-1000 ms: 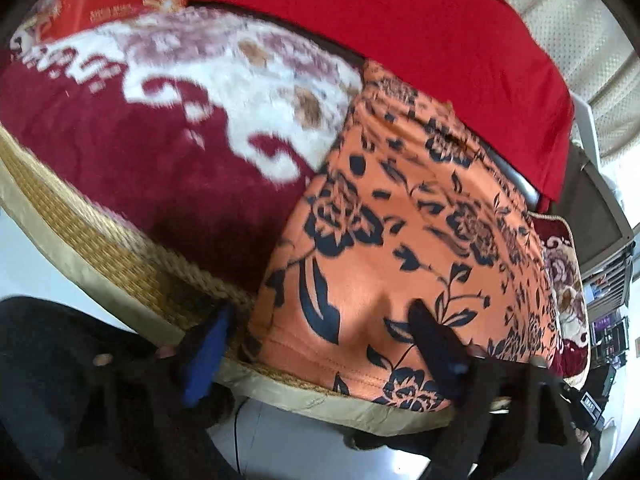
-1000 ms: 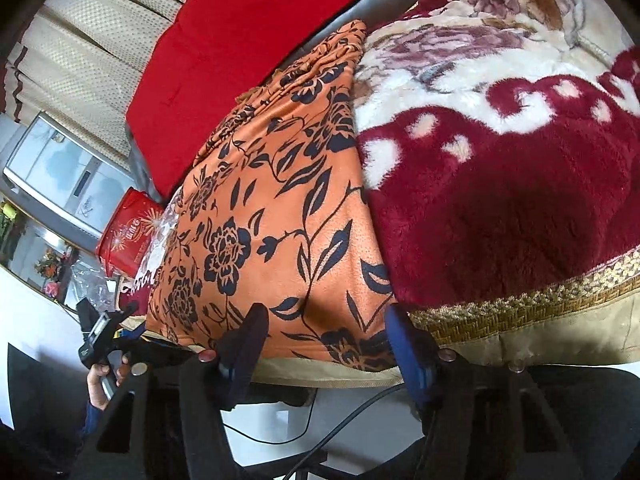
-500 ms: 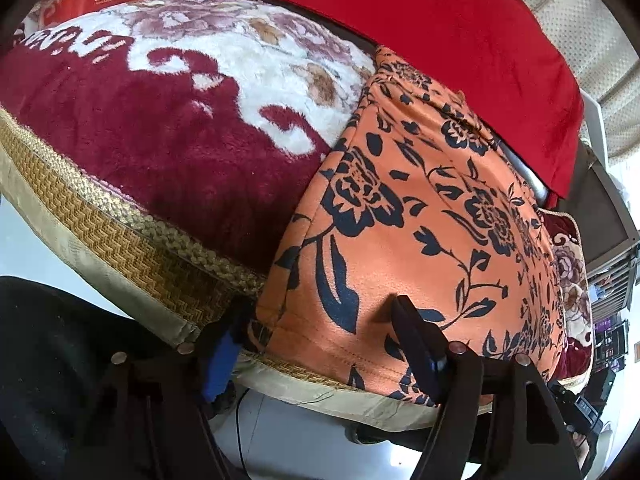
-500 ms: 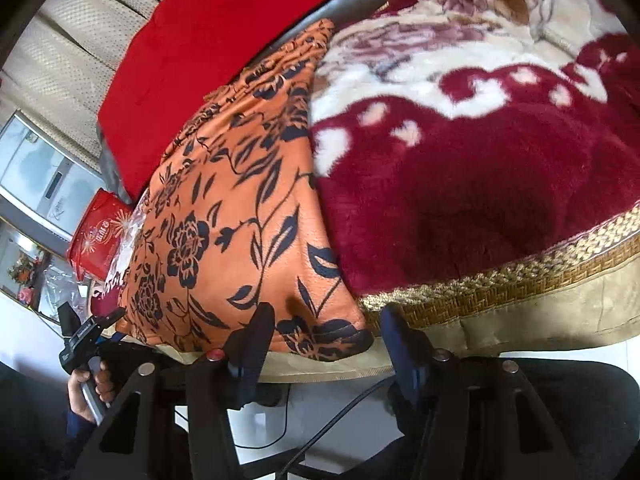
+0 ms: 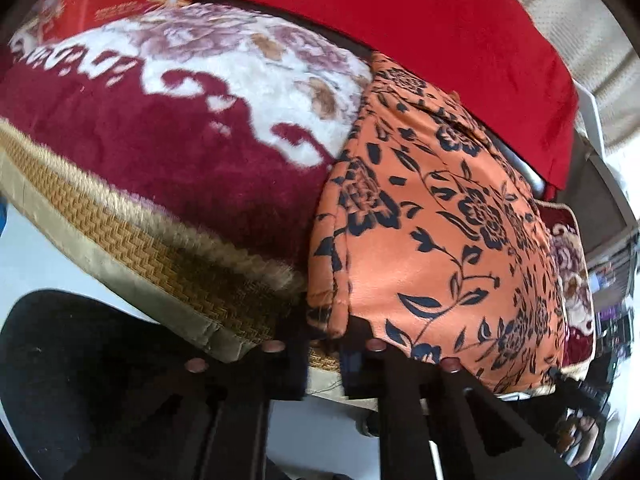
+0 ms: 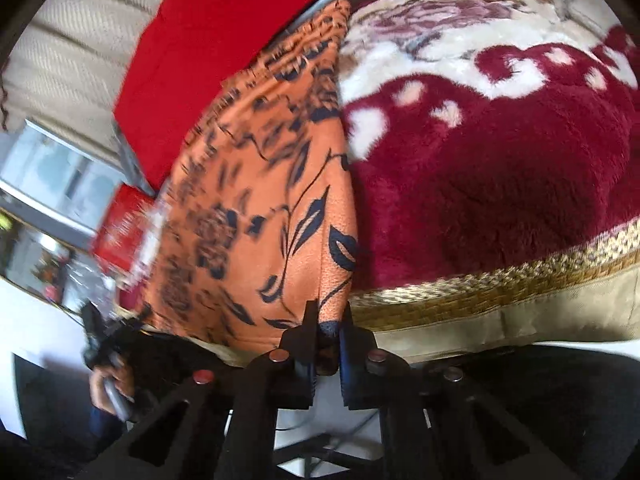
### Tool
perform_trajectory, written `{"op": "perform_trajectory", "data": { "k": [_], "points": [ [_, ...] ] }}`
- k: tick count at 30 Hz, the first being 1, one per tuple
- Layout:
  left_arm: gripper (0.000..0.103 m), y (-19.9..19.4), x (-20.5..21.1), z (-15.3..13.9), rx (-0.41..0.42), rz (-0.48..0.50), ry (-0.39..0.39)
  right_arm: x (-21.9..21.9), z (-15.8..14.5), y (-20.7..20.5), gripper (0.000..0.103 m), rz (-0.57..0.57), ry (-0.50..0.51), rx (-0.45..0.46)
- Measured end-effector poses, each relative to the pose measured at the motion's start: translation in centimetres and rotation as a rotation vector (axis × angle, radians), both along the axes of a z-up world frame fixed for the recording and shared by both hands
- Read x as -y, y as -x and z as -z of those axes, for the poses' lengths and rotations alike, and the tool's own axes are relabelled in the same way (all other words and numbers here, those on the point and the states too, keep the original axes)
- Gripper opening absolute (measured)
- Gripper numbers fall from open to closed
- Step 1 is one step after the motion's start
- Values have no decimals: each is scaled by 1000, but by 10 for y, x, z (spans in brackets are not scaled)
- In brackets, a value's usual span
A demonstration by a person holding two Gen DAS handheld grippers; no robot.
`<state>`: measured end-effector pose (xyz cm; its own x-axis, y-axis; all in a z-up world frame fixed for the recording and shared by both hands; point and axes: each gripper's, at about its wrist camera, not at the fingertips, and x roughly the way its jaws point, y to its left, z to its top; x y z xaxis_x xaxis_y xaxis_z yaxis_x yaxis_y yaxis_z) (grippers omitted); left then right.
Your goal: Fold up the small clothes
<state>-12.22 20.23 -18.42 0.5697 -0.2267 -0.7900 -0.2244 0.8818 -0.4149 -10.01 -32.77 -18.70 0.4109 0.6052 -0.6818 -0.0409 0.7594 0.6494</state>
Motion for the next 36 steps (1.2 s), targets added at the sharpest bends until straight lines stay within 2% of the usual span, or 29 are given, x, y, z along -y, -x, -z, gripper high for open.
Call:
{"op": "perform_trajectory", "data": {
  "k": [5, 10, 15, 17, 19, 22, 24, 26, 29, 32, 34, 36],
  "points": [
    [8, -9, 5, -1, 5, -1, 6, 6, 6, -3, 9, 25, -114, -28],
    [7, -7, 7, -16, 55, 16, 6, 12, -13, 4, 8, 58, -219, 20],
    [7, -9, -2, -7, 19, -14, 33, 12, -5, 2, 8, 81, -238, -1],
    [7, -4, 0, -20, 65, -5, 40, 14, 2, 1, 8, 93, -260, -26],
    [7, -1, 3, -32, 104, 11, 25, 15, -8, 2, 7, 100, -286, 5],
    [7, -9, 0, -27, 77, 7, 33, 18, -20, -1, 7, 99, -275, 47],
    [7, -12, -2, -24, 59, -5, 42, 22, -8, -7, 7, 116, -295, 6],
    [7, -10, 1, -34, 91, 5, 43, 23, -3, -6, 7, 134, -323, -11],
    [7, -17, 6, -43, 110, 27, 9, 21, -16, -3, 7, 132, -351, 28],
    [7, -27, 2, -31, 52, 10, 18, 25, -2, -12, 7, 153, -349, -12],
    [7, -29, 4, -38, 67, 27, 8, 26, 2, -15, 7, 165, -375, -27],
    [7, -38, 9, -53, 99, 58, -11, 22, -11, -18, 7, 149, -376, 4]
  ]
}}
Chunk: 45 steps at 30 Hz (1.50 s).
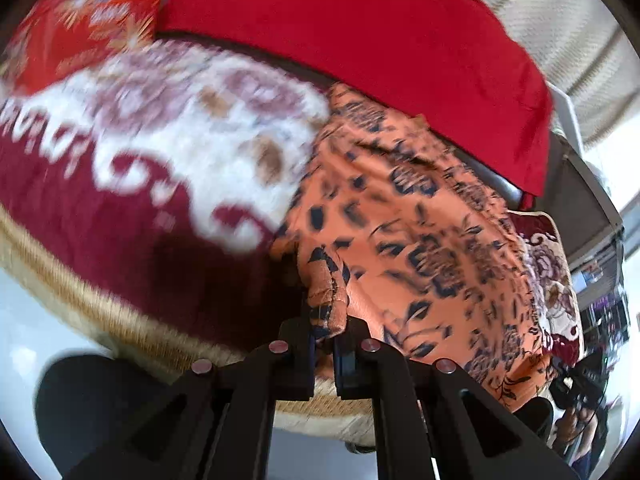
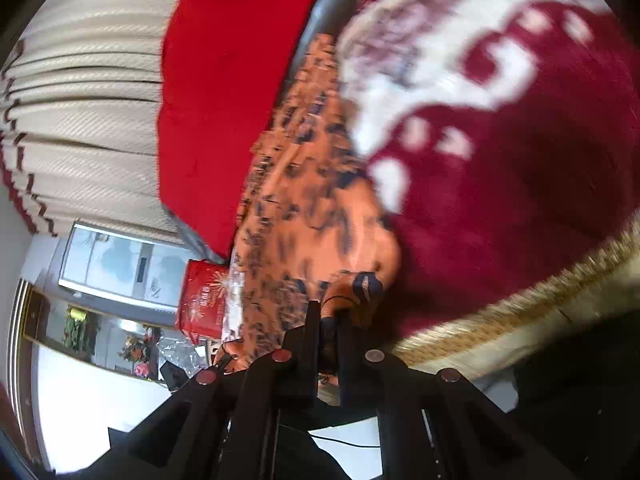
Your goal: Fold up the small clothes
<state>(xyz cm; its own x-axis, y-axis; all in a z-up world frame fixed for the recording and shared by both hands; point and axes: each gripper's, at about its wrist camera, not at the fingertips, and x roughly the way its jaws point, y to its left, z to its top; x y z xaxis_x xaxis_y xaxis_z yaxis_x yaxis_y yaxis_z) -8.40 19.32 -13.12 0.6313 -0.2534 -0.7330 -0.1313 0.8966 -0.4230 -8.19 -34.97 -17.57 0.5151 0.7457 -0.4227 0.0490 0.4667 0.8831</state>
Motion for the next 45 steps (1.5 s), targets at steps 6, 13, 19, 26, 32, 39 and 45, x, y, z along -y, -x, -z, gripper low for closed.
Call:
{"op": "perform_trajectory", "data": {
  "k": [6, 13, 19, 26, 32, 39, 45],
  "points": [
    [6, -95, -1, -56, 162, 58, -24, 2, -37, -73, 7, -30, -2, 86],
    [6, -250, -8, -66, 213, 14, 15, 15, -90, -250, 7, 98, -9, 218],
    [9, -351, 7, 16, -53, 16, -74, 3, -27, -353, 11, 127, 76, 18],
    [50, -350, -13, 0, -3, -57, 1, 19, -11, -361, 90, 152, -28, -75],
    [81, -282, -59, -54, 200, -275, 75, 55, -74, -317, 101, 310, 2, 39],
    [83, -178, -18, 2, 128, -193, 170, 4, -62, -172, 101, 217, -107, 96],
    [84, -189, 13, 44, 24, -215, 204, -42, -22, -161, 101, 231, -35, -25]
  ]
}}
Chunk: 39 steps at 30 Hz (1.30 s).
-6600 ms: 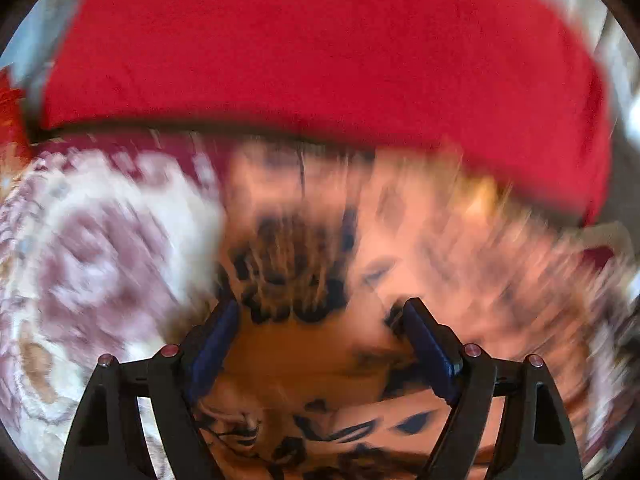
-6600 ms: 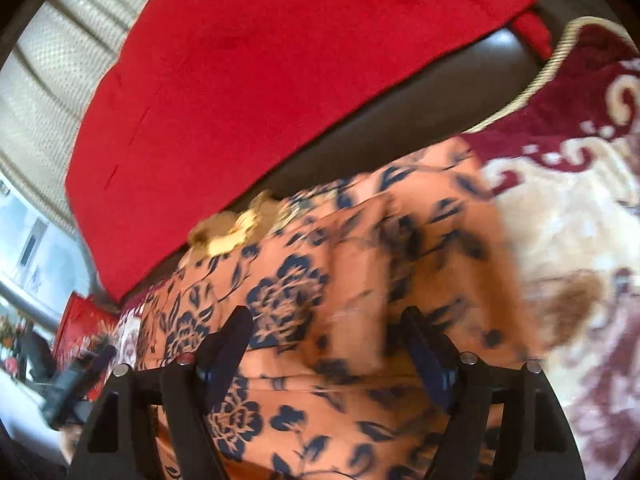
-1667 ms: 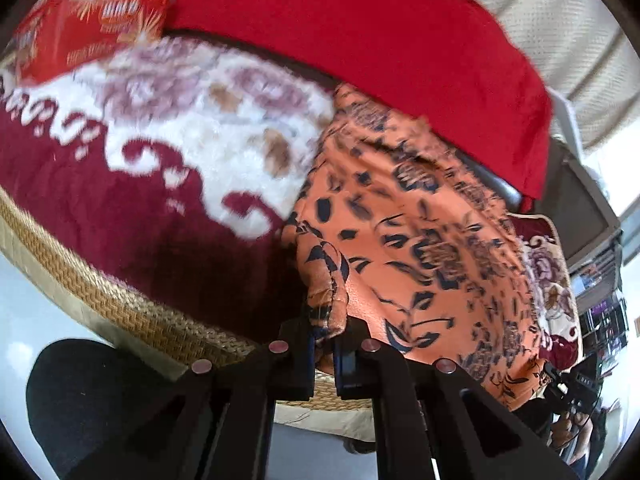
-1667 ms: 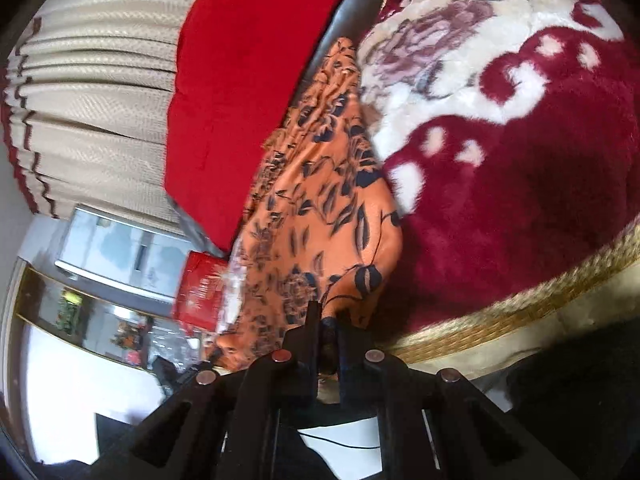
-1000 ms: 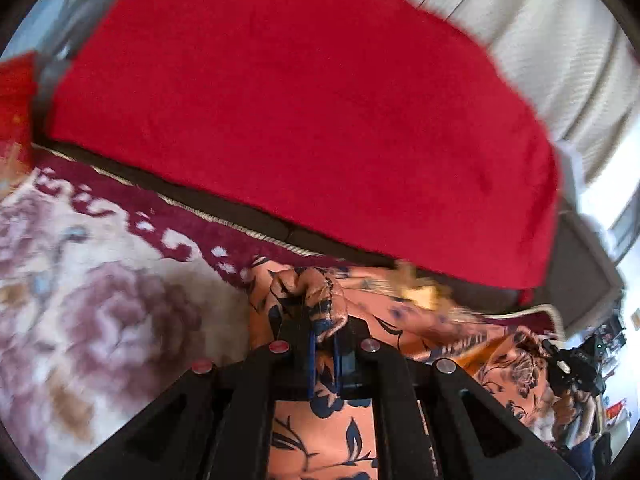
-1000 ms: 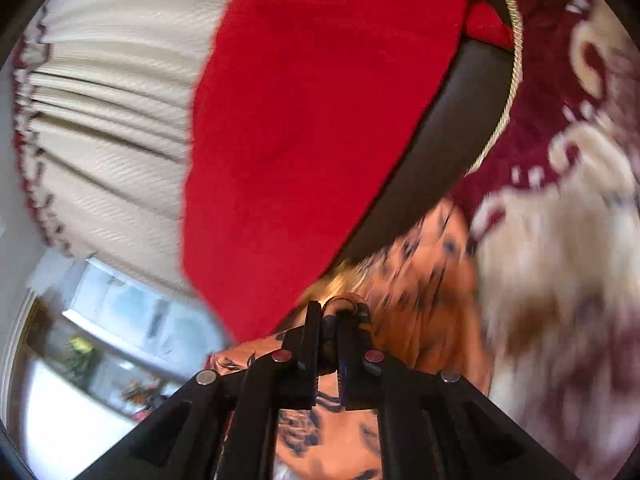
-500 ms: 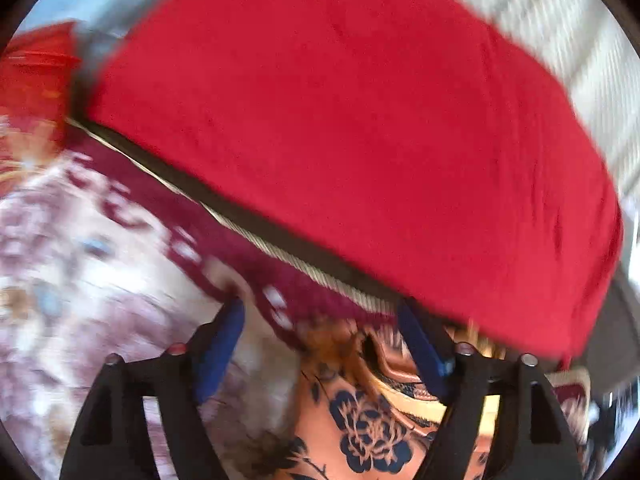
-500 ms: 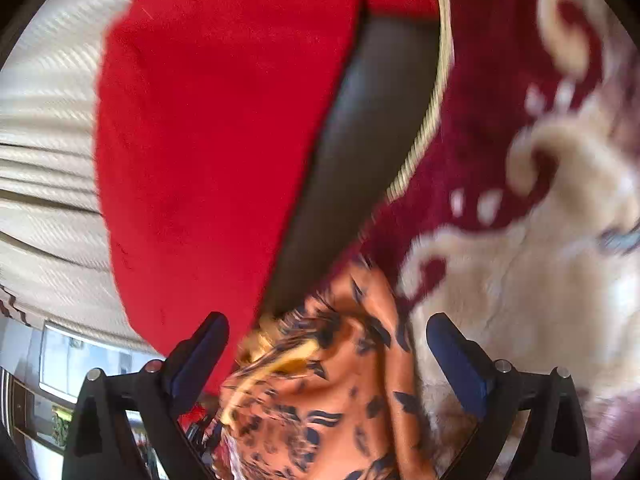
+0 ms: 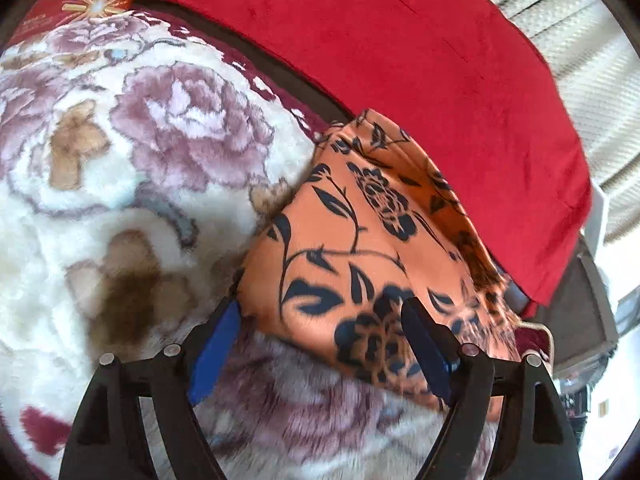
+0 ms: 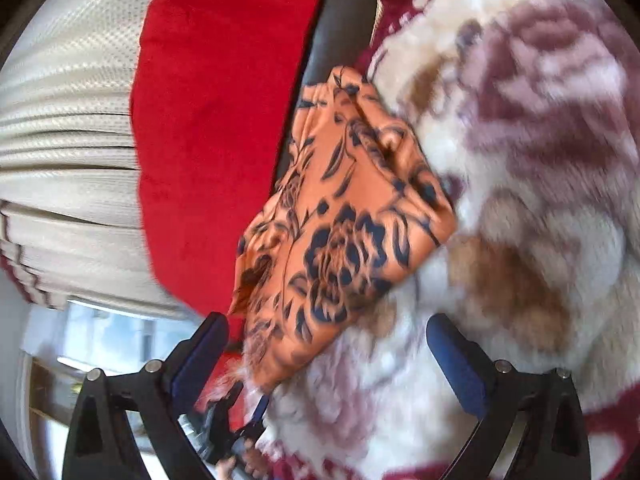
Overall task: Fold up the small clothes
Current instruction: 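Fold the hem toward the collar with both grippers and release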
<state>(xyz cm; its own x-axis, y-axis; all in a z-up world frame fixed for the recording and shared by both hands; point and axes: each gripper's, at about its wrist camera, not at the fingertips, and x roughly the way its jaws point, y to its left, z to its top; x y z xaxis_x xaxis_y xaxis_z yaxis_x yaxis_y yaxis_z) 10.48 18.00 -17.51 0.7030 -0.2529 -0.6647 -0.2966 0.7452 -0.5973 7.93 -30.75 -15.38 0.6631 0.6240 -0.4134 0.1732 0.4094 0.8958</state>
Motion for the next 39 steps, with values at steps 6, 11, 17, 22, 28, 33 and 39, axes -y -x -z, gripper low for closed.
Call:
{"op": "perform_trajectory", "data": {
  "k": [6, 11, 17, 22, 28, 33, 39],
  "points": [
    [74, -32, 8, -8, -45, -36, -25, -17, -8, -50, 101, 52, 105, -104],
    [14, -49, 6, -25, -115, 3, -54, -30, -12, -72, 8, 68, 196, -141],
    [13, 0, 12, -111, 92, -2, -88, -35, -88, -69, 7, 31, 276, 13],
    [14, 82, 29, -119, 139, 39, -117, -33, -123, -21, 7, -9, 307, 114],
    [34, 123, 16, 6, -74, 69, -43, -6, -24, 68, 31, -85, 334, -58],
    [63, 139, -17, -39, 21, -9, -154, 39, -2, 119, 52, -6, 222, -38],
    [64, 102, -38, -60, 92, 82, -198, 66, -59, 109, 67, 15, 414, 66]
  ]
}}
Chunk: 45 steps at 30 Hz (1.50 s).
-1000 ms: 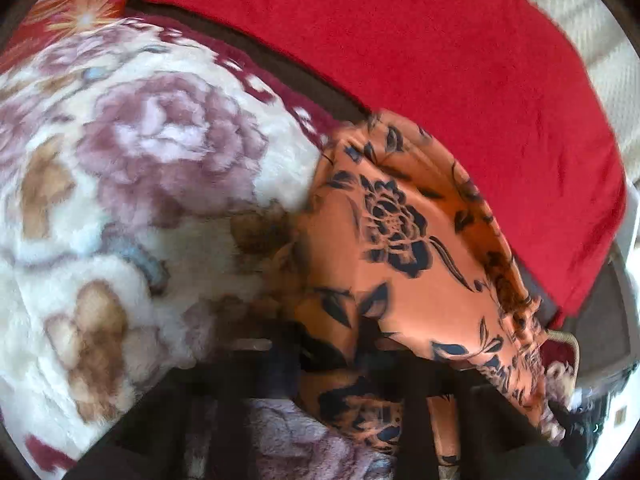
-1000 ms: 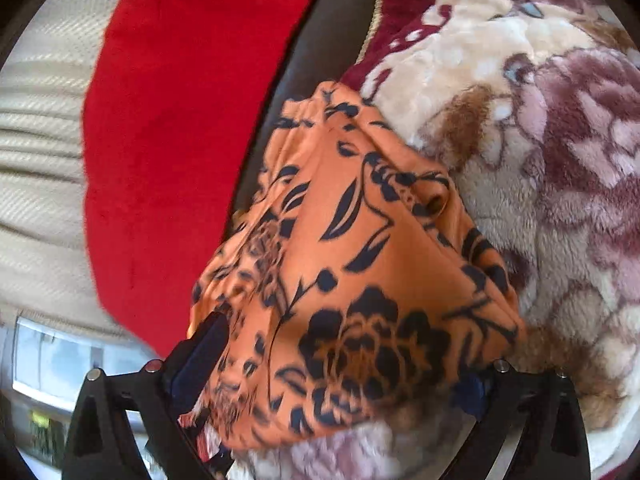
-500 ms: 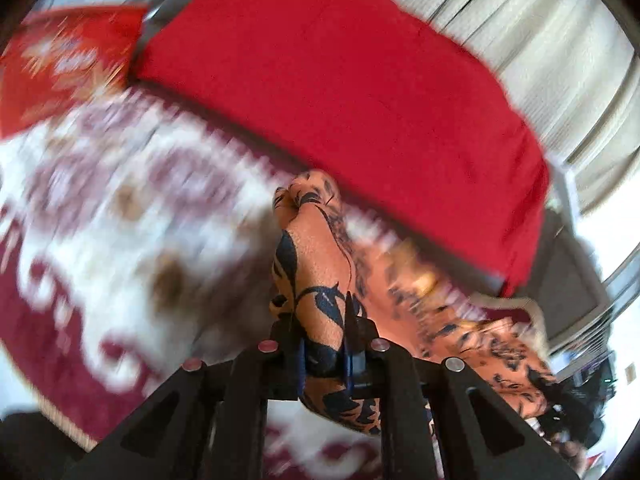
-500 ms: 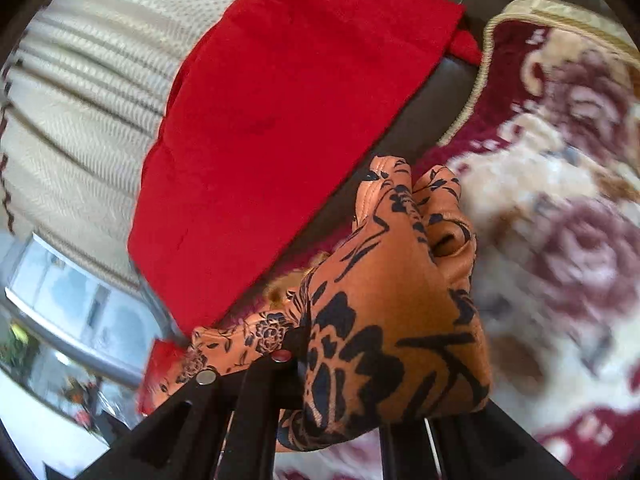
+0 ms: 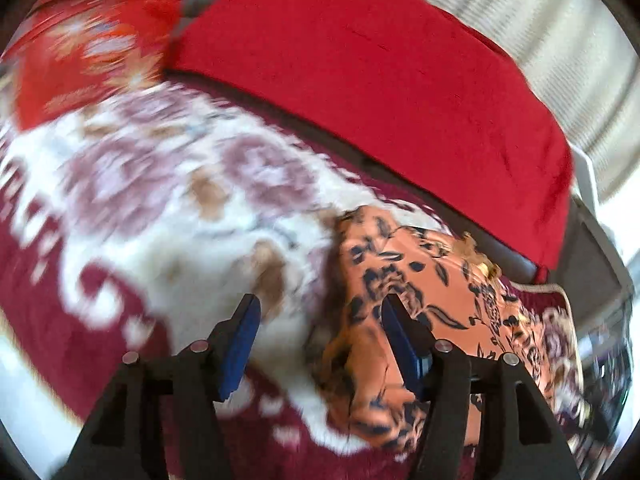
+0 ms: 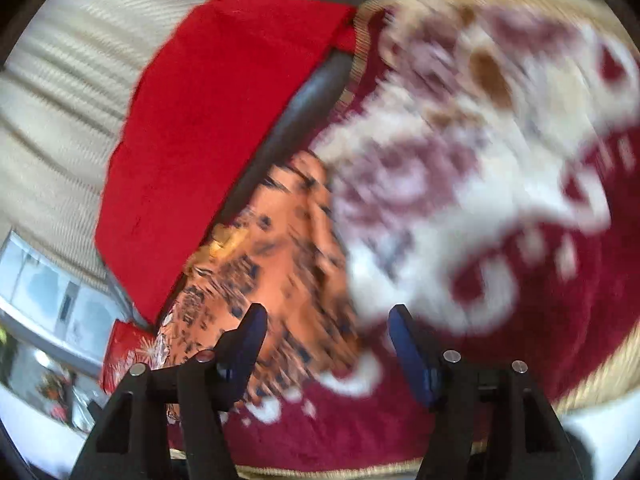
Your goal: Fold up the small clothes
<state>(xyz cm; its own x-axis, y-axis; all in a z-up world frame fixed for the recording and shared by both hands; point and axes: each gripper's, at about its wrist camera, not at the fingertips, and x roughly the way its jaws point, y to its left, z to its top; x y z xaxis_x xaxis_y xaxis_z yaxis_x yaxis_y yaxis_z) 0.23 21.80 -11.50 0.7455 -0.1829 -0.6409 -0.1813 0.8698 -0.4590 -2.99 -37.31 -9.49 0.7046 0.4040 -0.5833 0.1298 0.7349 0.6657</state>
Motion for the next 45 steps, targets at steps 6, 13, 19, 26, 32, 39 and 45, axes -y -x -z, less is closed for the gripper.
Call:
{"op": "perform_trajectory", "data": {
  "k": [6, 13, 19, 26, 32, 39, 45],
  "points": [
    [64, -51, 6, 7, 0, 128, 36, -30, -36, -96, 67, -168, 246, 104],
    [64, -92, 23, 5, -11, 203, 9, -45, -28, -124, 67, -214, 270, 89],
    [37, -124, 29, 19, -68, 234, 4, -50, -23, -137, 66, -236, 301, 88],
    [34, -128, 29, 22, -99, 240, -7, -60, -11, -171, 59, -306, 399, 64],
    [34, -138, 36, 26, -144, 244, -24, -80, 4, -193, 49, -352, 503, 39],
    [3, -118, 46, -1, -51, 242, -144, -76, -6, -188, 7, -329, 482, 31],
    [3, -56, 50, -83, 218, 216, -219, -62, -94, -117, 6, -202, 478, 255]
  ]
}}
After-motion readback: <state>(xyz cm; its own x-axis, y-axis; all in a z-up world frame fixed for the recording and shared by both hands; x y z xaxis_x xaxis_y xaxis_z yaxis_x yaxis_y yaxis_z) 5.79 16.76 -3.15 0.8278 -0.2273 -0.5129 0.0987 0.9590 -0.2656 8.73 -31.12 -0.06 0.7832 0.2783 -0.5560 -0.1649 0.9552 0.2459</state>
